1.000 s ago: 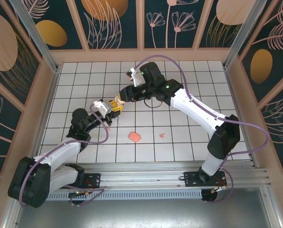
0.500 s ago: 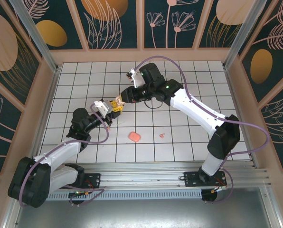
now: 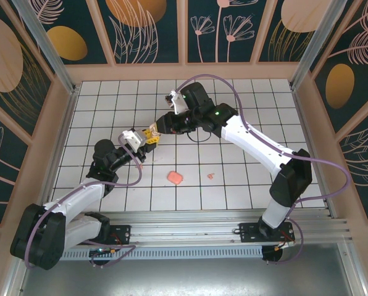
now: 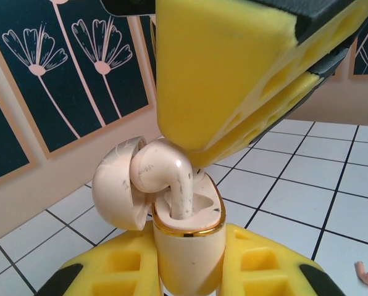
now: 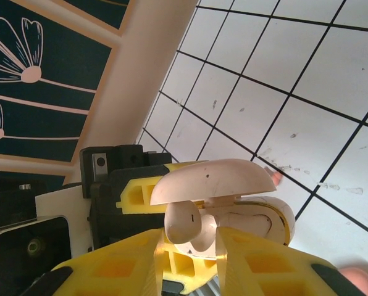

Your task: Insert the wireless bluetooth earbuds into the charging case

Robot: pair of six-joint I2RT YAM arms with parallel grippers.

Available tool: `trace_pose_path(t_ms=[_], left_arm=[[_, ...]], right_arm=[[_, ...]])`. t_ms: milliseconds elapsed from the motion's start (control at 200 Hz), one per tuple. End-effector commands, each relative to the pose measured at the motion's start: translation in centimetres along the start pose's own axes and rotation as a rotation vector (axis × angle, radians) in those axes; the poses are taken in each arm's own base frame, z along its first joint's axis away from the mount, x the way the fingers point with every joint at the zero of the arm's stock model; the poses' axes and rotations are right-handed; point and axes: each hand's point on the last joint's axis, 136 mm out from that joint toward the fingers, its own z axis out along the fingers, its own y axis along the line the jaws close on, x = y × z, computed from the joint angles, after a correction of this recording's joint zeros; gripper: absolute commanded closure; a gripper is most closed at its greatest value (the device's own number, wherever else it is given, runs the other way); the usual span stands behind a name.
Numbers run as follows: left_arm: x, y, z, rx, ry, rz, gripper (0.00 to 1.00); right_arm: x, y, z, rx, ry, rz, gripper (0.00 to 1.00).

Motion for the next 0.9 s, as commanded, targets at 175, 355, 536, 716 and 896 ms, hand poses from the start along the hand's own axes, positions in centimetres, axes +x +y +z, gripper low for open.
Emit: trace_pose_path(t_ms=[175,355,536,716,896], left_arm=[[-1.7,0.4,0.0,-0.016,-0.036,0.069,0.98],[-1.6,0.2,-0.1,-0.005,-0.041,0.08,0.98],[-1.6,0.1,-0.1,-0.005,-0.038,0.091,0.98],[-1.7,0.2,-0.1,-0.007,-0.039,0.098,0.98],[-1.8,0.2,-0.1,-0.006,-0.042,0.098,0.98]], right_arm=[[-1.8,2.2,-2.0,0.002,-0.058,-0.037,0.67],[-1.9,2.2,-1.8,0.009,-0.051,-0.038,0.65],[-1.8,2.1,-1.1,0.027,-0.025,-0.045,0.65],[-1.3,1.5,-0.6,0.053,-0.002,-0.041,0.65],[-1.3,0.9,-0.2,0.084,0.004,-0.045,0.65]])
